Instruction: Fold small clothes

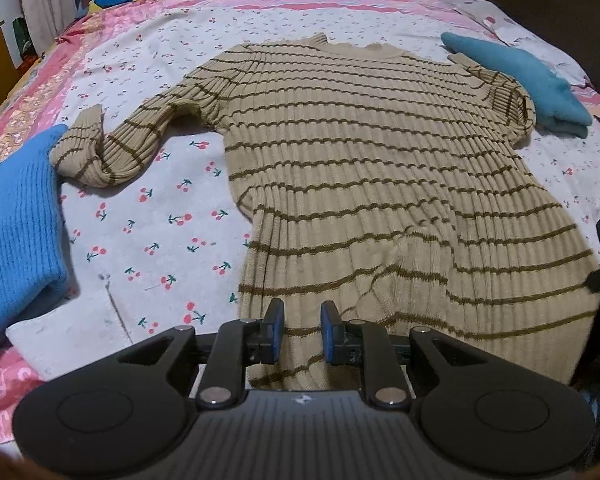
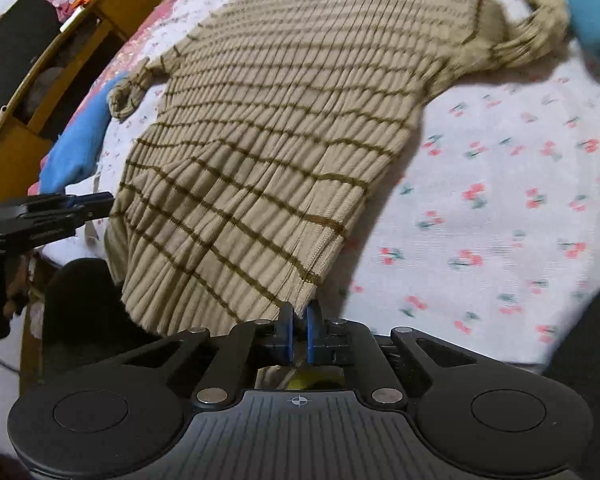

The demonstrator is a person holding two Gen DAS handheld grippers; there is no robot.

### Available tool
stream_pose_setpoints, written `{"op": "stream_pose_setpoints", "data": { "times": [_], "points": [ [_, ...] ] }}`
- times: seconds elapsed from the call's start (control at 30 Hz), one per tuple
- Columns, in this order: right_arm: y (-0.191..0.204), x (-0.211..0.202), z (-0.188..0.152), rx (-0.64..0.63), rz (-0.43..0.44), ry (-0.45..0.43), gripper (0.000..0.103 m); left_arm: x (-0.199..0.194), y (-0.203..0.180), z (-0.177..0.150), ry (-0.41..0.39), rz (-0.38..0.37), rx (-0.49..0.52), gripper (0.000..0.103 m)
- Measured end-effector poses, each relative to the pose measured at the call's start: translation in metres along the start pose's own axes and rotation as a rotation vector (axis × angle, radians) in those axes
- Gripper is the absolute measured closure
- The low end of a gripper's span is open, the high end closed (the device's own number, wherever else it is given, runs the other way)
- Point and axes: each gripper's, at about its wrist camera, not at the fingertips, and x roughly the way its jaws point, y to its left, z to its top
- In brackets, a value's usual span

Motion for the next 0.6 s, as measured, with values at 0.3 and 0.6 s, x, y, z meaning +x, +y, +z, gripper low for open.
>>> {"op": "stream_pose_setpoints", "data": {
  "times": [0.3,0.6],
  "points": [
    [-0.029,-0.013,-0.002,0.012,-0.128,0.013,0.098,0.029,-0.017,-0.009,0.127,0.104,0.098,0.073],
    [-0.024,-0.014,-0.001,-0.007,-0.119,-0.004,0.091,0.007,-0.003,-0.002,0.080,0.108,0.034,0.072]
  ]
}}
